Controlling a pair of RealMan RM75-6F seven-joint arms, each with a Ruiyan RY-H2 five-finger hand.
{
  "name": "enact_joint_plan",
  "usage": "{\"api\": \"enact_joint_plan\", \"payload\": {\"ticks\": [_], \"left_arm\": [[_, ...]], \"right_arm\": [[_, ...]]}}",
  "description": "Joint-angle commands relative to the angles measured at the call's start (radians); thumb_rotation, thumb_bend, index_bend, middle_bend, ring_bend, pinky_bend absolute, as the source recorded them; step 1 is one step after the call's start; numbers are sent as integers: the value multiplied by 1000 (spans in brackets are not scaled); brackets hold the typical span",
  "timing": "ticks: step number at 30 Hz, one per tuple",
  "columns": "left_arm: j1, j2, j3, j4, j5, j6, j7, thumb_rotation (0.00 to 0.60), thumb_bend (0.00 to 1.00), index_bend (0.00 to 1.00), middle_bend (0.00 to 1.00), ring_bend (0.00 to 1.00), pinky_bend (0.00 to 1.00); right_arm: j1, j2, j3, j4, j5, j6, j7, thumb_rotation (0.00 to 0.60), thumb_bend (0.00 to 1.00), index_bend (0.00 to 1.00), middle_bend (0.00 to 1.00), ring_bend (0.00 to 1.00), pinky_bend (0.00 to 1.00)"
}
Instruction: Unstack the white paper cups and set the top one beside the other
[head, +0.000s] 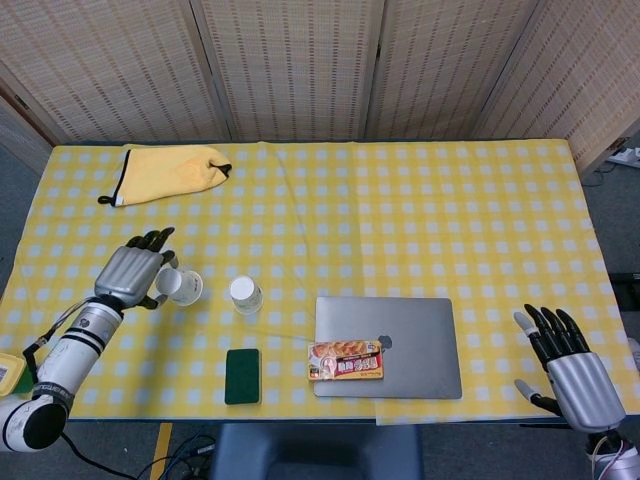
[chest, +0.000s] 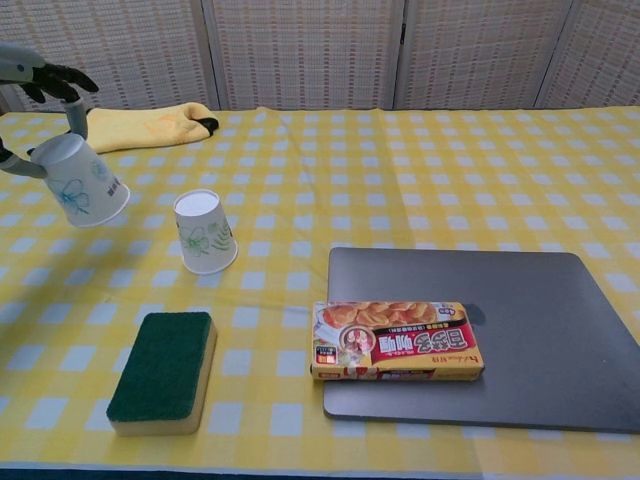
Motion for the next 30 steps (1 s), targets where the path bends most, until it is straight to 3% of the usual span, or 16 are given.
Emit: {"api": "enact_joint_plan", "payload": {"ticks": [1,30], "left_arm": [[35,-37,3,65,49,-37,-59,600,296,379,0,0,163],[80,-196,-37,316,141,-178,-174,600,296,352,0,0,163]], "right_arm": [[2,-3,0,-1,3,-6,-7,600,182,0,0,0,0],[11,-8,10,-4,32,-23,-21,600,181,0,0,0,0]]}}
